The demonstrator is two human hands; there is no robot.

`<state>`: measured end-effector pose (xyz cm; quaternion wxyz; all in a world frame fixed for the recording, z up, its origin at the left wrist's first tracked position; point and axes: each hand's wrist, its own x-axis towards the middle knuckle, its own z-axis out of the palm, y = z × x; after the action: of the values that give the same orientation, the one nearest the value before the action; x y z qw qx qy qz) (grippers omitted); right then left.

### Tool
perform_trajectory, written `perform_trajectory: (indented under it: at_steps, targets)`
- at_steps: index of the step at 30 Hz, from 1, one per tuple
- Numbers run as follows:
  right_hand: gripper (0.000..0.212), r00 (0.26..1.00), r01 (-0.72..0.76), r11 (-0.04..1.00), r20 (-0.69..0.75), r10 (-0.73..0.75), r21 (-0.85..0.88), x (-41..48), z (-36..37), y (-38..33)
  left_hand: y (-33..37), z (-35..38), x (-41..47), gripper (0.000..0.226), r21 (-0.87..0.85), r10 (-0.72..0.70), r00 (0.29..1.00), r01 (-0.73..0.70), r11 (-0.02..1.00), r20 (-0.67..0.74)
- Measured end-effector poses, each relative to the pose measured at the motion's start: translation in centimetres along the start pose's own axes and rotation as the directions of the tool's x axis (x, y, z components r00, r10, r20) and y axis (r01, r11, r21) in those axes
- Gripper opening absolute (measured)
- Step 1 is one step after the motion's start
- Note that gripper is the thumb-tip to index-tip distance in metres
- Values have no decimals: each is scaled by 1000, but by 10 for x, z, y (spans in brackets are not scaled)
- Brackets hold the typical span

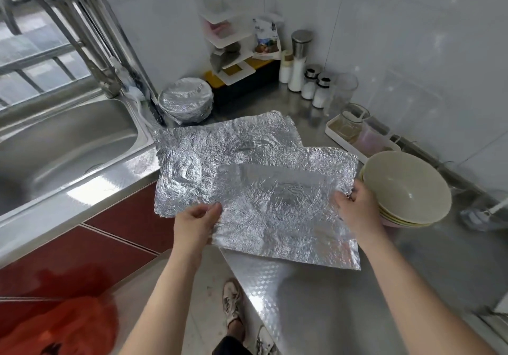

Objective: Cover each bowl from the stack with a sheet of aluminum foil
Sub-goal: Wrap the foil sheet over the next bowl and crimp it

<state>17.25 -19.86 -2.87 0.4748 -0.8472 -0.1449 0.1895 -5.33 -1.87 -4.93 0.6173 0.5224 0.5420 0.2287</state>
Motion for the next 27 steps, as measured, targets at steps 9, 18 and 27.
perform_trajectory:
  at_steps: [9,18,27]
  targets:
    - [25,986,145,947,-33,-161,-287,23,9,30,-12,14,1,26,152,35,998,-43,987,58]
    - [20,977,186,925,-37,-210,-330,27,11,33,-30,21,1,28,260,270,962,-270,927,39]
    - [6,988,128,986,-70,-136,-104,51,-13,10,-12,25,15,25,-219,-68,997,59,974,-30]
